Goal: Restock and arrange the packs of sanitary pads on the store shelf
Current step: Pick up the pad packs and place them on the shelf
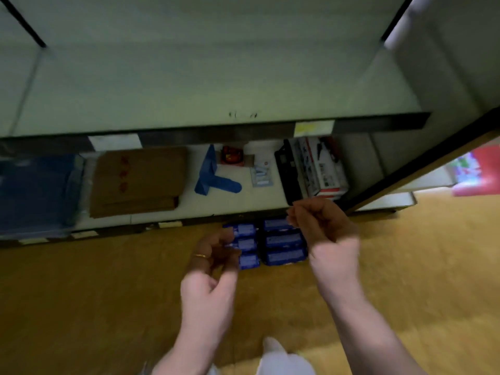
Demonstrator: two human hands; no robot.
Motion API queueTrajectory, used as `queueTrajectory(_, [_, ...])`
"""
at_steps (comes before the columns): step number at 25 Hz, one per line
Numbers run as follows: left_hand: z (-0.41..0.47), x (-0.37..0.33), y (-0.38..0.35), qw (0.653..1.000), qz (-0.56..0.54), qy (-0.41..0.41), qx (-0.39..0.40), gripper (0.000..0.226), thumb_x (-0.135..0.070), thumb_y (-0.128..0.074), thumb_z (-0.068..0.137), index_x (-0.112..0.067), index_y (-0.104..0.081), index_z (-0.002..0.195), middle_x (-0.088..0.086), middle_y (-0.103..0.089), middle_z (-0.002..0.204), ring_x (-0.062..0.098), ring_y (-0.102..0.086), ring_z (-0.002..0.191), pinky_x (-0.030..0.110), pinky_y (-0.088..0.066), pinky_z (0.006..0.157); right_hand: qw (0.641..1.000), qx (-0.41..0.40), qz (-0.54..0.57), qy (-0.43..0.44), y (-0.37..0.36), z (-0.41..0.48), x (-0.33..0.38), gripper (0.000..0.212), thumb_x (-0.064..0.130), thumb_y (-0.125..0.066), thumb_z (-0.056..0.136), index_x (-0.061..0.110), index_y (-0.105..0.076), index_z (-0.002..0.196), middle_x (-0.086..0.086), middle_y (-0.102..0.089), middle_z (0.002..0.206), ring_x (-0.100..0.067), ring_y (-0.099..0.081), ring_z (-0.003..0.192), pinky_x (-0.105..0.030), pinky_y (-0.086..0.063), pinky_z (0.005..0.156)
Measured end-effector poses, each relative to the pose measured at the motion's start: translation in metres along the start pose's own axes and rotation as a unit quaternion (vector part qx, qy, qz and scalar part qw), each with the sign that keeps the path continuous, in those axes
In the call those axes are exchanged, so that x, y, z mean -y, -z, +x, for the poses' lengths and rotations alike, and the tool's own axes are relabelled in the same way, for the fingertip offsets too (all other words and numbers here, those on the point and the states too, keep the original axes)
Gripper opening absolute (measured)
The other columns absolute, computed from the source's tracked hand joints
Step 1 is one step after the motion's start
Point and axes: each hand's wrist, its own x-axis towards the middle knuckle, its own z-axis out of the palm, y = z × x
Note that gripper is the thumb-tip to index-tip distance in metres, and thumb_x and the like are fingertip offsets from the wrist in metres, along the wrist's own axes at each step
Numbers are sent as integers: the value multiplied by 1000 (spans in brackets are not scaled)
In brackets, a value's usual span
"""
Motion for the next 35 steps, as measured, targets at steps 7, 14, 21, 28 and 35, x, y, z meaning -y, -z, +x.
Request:
queueTrajectory(7, [-33, -144, 43, 987, -157, -17, 21, 36, 10, -50, 84, -21, -57, 102, 4, -66, 91, 11, -63, 76, 13, -52, 72, 996, -38, -34, 73, 33, -13, 141, 16, 0, -59, 87, 15, -65, 83, 4, -69, 76, -7, -64, 71, -17, -51, 69])
queueTrajectory(14, [-34, -243, 116, 978, -179, -105, 22, 32, 5, -49, 88, -22, -57, 102, 2, -65, 91, 4, -63, 78, 11, -50, 72, 991, -48, 4, 124, -8, -40, 242, 19, 0, -55, 89, 15, -65, 82, 4, -69, 74, -9, -63, 65, -22, -53, 66])
queueTrajectory(21, [-36, -304, 139, 958, -196, -190, 88, 29, 5, -50, 88, -18, -57, 103, 4, -64, 90, 6, -63, 80, 14, -51, 76, 974, -26, 45, 219, -30, -49, 313, 22, -3, -54, 89, 14, -64, 81, 4, -67, 74, -11, -62, 65, -19, -51, 65])
queueTrajectory(28, [-16, -336, 118, 958, -159, -221, 87, 26, 4, -50, 88, -18, -58, 102, 3, -65, 90, 10, -63, 82, 22, -53, 82, 974, 10, 43, 222, -28, -8, 334, 20, -3, -57, 87, 13, -65, 80, 4, -65, 71, -8, -61, 65, -18, -51, 65])
queueTrajectory(35, [27, -370, 73, 962, -86, -257, 7, 23, 3, -53, 88, -17, -62, 95, -5, -65, 82, 8, -63, 78, 28, -53, 82, 971, 72, -84, 212, -27, 98, 345, 15, 9, -60, 88, 21, -60, 79, 0, -63, 79, -18, -59, 78, -29, -47, 72])
